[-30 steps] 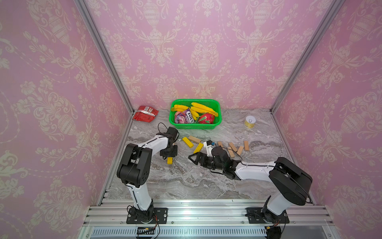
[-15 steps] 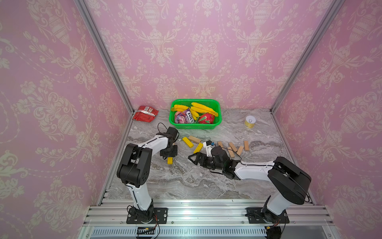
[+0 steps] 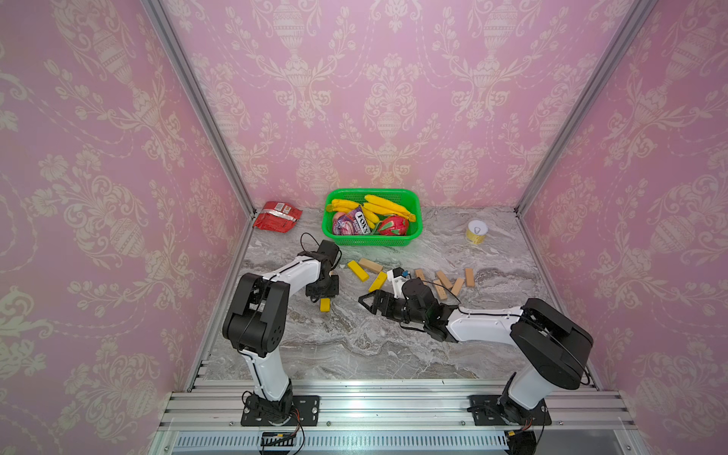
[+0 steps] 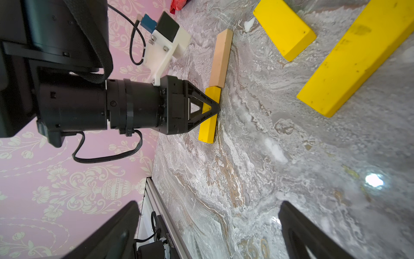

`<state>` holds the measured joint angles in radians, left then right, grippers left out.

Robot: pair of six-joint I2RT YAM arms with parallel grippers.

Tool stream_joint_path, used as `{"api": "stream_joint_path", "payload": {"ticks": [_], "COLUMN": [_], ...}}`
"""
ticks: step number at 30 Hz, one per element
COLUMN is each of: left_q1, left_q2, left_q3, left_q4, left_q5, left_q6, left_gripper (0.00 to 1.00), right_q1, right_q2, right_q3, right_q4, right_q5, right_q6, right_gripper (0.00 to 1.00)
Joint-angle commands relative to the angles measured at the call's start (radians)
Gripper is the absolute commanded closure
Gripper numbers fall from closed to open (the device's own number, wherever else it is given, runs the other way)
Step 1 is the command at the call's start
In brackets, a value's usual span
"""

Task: Assemble the letter k with building blocks
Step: Assemble the building block at the center of the board.

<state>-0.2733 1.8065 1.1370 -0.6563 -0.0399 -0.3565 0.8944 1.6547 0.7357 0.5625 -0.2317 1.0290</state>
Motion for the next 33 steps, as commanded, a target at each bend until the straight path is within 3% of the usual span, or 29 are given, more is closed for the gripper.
{"api": "stream_joint_path", "payload": {"ticks": [1, 33], "left_q1": [-0.007, -0.014], "left_q2": [0.004, 0.048], "left_q3": [0.023, 0.046], "left_q4": [-0.033, -0.041], "left_q5": [-0.003, -0.019], "left_q6": [-0.006, 0.021], "left_gripper": [0.66, 0.63], "right_q1": [-0.008, -0.007], "right_q2": [0.015, 0.011], "right_q3": [0.018, 0.013], "right_q4": [0.01, 0.014], "right_q5": [-0.003, -0.002], "right_q6": [0.002, 0.003], "right_gripper": [0.0, 0.0]}}
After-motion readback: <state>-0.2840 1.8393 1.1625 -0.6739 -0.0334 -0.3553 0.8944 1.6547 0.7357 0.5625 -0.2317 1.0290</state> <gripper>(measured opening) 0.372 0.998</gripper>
